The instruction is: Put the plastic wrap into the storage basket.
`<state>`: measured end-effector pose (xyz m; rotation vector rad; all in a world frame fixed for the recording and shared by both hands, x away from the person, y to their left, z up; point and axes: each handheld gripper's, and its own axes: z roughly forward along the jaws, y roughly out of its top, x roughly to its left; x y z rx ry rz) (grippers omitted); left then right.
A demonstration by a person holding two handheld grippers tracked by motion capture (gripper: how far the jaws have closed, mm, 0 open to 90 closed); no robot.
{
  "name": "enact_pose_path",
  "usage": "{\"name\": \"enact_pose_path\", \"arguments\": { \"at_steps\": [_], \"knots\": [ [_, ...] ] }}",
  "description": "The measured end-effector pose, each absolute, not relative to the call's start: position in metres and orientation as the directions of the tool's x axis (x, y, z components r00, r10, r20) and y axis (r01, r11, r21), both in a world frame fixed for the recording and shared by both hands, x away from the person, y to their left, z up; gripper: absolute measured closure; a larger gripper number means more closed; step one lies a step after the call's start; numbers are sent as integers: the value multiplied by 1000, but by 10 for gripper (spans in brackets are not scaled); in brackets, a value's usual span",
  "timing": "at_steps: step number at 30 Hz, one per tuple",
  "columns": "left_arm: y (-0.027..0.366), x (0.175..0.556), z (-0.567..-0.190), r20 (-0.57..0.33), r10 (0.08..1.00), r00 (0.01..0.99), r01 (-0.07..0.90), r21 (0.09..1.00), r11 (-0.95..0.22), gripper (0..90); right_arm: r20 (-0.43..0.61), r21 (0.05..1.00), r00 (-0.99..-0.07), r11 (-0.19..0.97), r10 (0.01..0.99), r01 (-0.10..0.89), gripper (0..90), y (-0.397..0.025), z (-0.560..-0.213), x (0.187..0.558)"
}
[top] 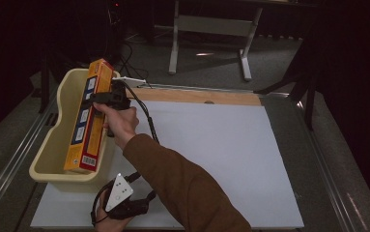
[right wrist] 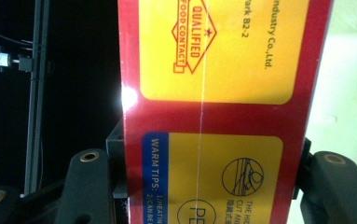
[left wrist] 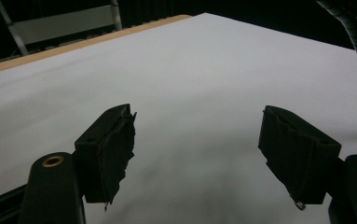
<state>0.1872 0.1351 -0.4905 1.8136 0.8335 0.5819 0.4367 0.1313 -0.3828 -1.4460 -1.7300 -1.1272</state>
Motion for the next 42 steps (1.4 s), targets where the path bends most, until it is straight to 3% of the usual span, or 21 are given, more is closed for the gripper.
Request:
{"name": "enact_pose_path", "arguments": {
  "at_steps": [7,15,42],
  "knots": [
    [136,187,-490,10,767,642,274,931,-242,264,869,186,-171,14,464,983,406,132,-392,439],
    [137,187,-490,11,772,636,276,931,-241,265,849,215,-192,10,493,977,405,138,-396,437],
    [139,187,-490,14,774,633,278,929,-243,265,823,142,-126,15,555,990,349,141,-408,438]
  ]
}}
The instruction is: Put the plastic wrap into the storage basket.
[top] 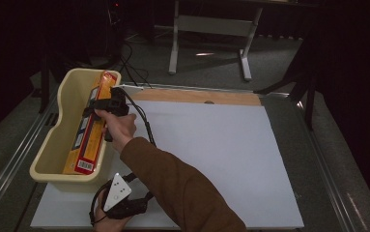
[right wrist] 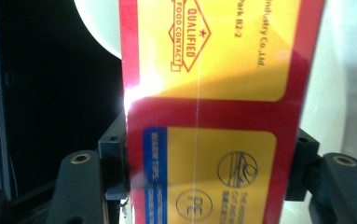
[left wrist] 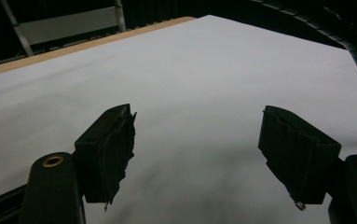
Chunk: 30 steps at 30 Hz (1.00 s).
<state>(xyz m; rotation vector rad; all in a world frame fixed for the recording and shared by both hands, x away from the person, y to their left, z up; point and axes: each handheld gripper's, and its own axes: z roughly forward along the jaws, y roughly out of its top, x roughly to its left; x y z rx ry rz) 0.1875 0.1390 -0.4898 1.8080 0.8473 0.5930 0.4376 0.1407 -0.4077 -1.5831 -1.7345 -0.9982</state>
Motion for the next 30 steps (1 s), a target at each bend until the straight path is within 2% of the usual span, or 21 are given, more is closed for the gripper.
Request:
{"name": "enact_pose_path", "arguments": {
  "at_steps": [9,11,13,21,30],
  "knots": [
    [138,188,-490,18,774,633,279,928,-249,265,808,141,-133,31,574,990,317,139,-408,436],
    [138,188,-490,17,774,632,278,928,-248,265,807,144,-138,35,575,989,350,138,-407,435],
    [138,188,-490,17,775,632,280,928,-248,265,841,125,-117,21,529,992,358,136,-404,436],
    [136,188,-491,17,772,635,278,928,-250,264,828,184,-181,48,531,982,384,128,-386,434],
    [135,188,-492,20,771,636,281,925,-256,264,756,308,-340,156,559,939,391,123,-382,426]
  ]
}}
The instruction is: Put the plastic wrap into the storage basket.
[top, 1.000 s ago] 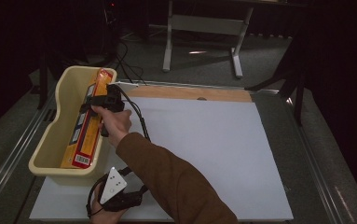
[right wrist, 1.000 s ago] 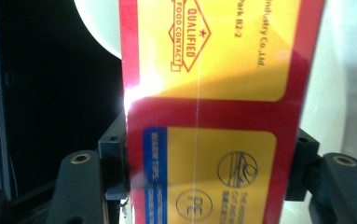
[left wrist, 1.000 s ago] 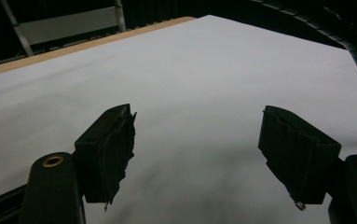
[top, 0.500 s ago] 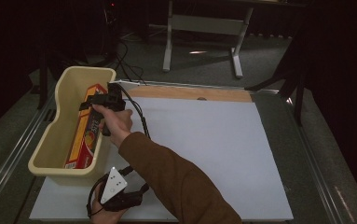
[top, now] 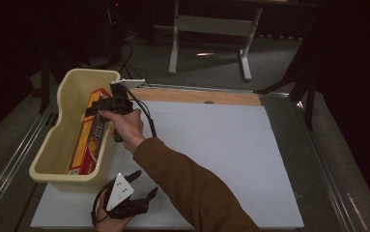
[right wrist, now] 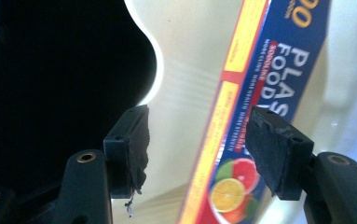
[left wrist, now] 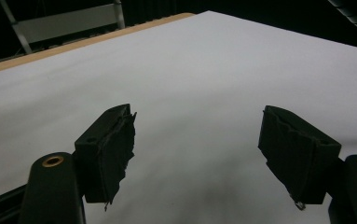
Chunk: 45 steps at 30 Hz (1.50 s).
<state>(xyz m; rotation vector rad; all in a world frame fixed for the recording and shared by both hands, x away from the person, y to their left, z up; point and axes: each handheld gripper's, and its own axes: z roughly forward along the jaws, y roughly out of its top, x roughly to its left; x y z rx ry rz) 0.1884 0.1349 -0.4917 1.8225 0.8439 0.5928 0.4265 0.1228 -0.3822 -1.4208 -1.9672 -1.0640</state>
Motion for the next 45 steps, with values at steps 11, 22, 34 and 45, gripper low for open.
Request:
{"name": "enact_pose_path", "arguments": {
  "at_steps": [11,22,34,45],
  "knots": [
    [133,189,-492,29,768,640,279,922,-267,264,670,411,-461,227,581,883,372,97,-381,420],
    [131,190,-493,30,766,642,279,922,-269,264,559,522,-540,240,630,819,347,44,-378,421],
    [128,190,-494,37,763,645,281,917,-283,264,363,646,-673,346,645,681,354,-15,-388,404],
    [126,191,-495,44,766,642,288,911,-294,263,229,729,-722,377,653,572,340,-84,-411,381]
  ]
}}
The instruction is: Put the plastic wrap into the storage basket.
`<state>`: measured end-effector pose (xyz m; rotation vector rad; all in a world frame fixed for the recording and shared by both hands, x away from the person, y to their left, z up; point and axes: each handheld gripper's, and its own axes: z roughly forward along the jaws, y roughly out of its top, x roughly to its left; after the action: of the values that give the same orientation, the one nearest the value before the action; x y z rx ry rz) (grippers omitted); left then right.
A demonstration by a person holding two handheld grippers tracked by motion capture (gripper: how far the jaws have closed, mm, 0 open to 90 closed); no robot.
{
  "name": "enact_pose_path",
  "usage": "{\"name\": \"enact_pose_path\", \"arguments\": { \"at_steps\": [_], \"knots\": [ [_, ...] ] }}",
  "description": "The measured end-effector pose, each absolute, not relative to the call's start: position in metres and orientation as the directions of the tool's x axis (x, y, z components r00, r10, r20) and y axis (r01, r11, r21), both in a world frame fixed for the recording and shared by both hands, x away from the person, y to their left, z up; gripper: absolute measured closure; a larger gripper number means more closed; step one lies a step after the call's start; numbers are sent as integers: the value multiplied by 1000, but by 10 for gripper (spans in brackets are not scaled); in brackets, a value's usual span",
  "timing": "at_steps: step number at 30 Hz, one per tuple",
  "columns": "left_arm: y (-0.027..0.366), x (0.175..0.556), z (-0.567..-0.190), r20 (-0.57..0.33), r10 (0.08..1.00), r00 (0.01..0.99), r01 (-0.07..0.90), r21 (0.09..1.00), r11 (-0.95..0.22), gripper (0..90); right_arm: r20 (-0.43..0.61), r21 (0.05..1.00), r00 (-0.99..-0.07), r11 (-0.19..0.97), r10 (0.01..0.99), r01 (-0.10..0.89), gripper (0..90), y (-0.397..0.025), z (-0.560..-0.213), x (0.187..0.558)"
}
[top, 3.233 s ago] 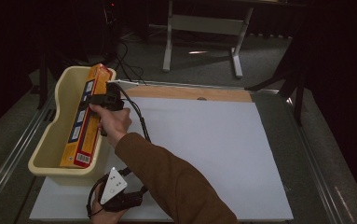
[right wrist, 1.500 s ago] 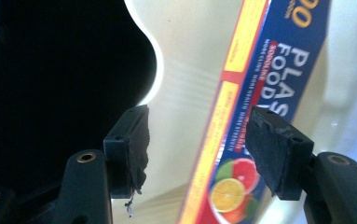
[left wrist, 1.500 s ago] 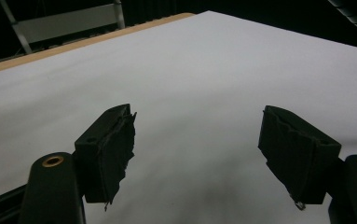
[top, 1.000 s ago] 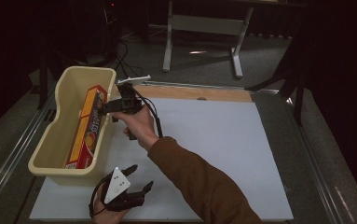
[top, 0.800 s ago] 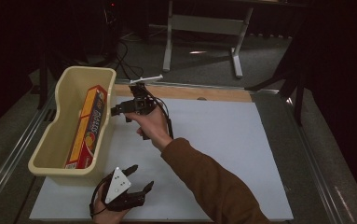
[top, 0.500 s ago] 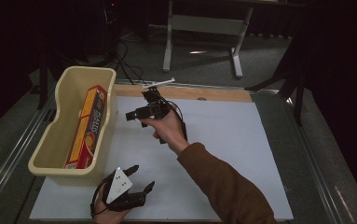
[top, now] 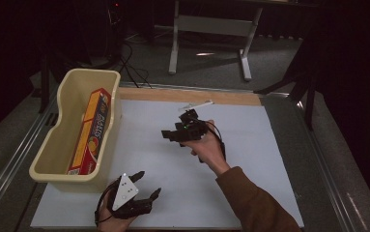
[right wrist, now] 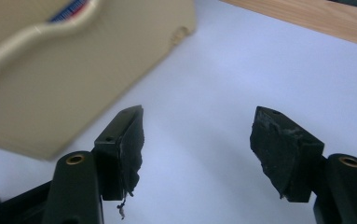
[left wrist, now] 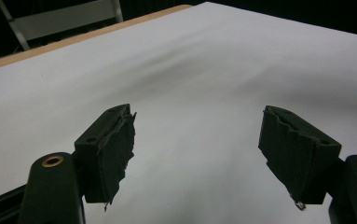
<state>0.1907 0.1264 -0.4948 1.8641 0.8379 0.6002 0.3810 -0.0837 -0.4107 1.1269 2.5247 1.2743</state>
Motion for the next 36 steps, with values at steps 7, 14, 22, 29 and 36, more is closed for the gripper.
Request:
{"name": "enact_pose_path", "arguments": {
  "at_steps": [7,14,22,29,36],
  "knots": [
    [127,191,-495,40,775,631,295,911,-288,264,140,769,-728,389,671,507,309,-133,-433,359],
    [131,191,-495,42,787,616,302,910,-285,263,70,796,-716,394,695,460,310,-185,-459,329],
    [139,192,-494,38,806,590,309,912,-269,263,36,827,-706,376,708,419,308,-235,-479,296],
    [144,192,-491,43,818,574,307,915,-263,263,34,864,-704,333,710,377,283,-253,-481,275],
    [152,191,-487,46,830,556,304,918,-254,263,7,877,-696,330,718,348,267,-260,-487,257]
  ]
}}
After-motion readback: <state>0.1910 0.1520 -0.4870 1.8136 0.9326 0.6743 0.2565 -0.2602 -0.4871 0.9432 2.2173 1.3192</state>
